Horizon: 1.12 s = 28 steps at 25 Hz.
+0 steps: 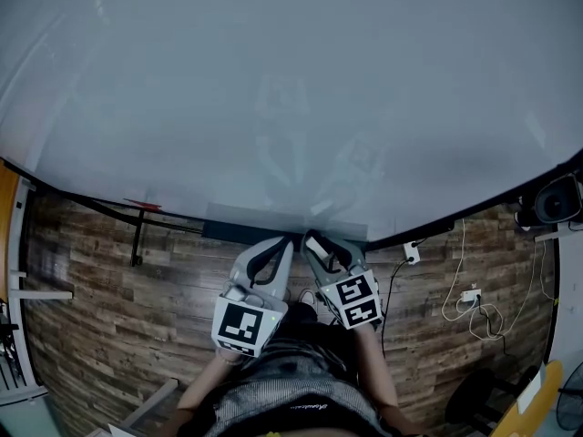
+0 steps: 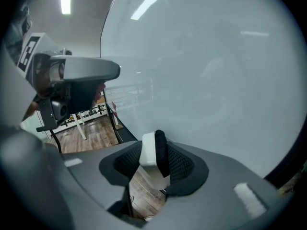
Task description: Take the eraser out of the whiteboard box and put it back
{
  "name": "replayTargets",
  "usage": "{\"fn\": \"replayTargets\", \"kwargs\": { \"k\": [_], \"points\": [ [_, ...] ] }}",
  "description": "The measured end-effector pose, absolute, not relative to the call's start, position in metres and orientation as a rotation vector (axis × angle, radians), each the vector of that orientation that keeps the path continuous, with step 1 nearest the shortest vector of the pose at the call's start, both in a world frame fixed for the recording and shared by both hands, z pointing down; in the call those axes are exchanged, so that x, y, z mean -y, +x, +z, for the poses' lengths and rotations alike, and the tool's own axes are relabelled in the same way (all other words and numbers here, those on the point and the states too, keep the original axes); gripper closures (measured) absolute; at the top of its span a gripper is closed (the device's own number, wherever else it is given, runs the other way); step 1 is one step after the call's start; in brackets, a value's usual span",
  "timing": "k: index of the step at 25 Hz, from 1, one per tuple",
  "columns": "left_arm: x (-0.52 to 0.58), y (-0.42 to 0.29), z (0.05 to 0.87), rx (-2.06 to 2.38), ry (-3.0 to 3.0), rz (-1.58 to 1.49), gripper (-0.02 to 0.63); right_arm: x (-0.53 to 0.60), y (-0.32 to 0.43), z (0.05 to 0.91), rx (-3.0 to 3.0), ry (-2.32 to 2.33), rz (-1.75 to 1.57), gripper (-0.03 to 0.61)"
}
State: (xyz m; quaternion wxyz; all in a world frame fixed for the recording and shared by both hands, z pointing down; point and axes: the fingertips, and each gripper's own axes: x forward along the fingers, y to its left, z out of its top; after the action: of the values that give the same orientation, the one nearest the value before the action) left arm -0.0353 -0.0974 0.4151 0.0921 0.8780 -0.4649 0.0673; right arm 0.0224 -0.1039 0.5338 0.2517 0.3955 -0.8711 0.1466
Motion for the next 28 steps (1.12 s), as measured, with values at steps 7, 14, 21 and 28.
{"fn": "replayTargets", "kwargs": {
  "k": [7,14,21,28],
  "points": [
    [0.095,-0.037,0.416,1.356,2.642,0.216,0.614,0.103,0.021,0.522,2.379,1.099,0.386,0.419],
    [0.091,-0.036,0.417,1.334,2.660,0.220,0.614,0.098,0.021,0.512,2.381,1.114,0.372,0.420],
    [0.090,-0.034,0.417,1.320,2.677,0.230,0.614,0.095,0.024,0.499,2.385,1.132,0.356,0.420],
    [0.089,-0.033,0.415,1.306,2.669,0.216,0.614,0.093,0.024,0.483,2.394,1.151,0.349,0.420]
  ]
}}
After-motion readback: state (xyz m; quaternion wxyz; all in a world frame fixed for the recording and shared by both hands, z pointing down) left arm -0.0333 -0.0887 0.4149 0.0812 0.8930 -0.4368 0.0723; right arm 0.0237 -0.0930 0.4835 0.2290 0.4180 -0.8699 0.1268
